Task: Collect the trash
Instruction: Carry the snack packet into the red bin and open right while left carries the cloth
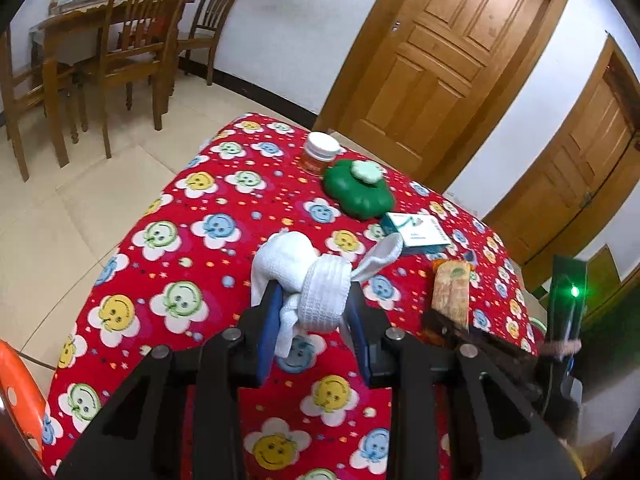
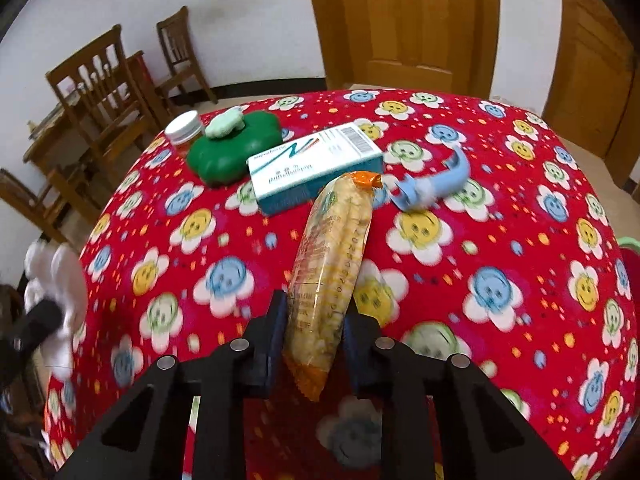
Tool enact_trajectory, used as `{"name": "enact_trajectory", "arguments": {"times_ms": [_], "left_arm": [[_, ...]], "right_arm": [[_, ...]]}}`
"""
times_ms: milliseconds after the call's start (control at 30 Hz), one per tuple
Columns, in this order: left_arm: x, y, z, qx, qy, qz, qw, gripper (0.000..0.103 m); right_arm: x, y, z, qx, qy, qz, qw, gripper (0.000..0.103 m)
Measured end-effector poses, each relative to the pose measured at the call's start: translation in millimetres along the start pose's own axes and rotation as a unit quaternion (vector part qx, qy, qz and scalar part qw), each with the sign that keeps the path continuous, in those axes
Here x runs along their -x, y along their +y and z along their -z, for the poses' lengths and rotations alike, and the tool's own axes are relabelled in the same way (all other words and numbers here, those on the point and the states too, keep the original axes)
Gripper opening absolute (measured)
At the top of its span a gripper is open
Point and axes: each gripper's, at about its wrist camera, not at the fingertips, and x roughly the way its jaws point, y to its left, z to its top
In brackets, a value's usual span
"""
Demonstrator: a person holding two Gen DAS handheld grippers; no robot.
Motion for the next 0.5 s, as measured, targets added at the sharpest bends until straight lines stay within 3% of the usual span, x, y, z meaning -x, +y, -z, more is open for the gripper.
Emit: {"name": "enact_trajectory", "arguments": {"times_ms": [500], "left_arm": [[15, -67, 14, -0.069, 0.020, 0.047, 0.9963, 0.033]], "right_arm": [[73, -62, 49, -0.004, -0.003, -0.017, 1.000, 0.023]]}}
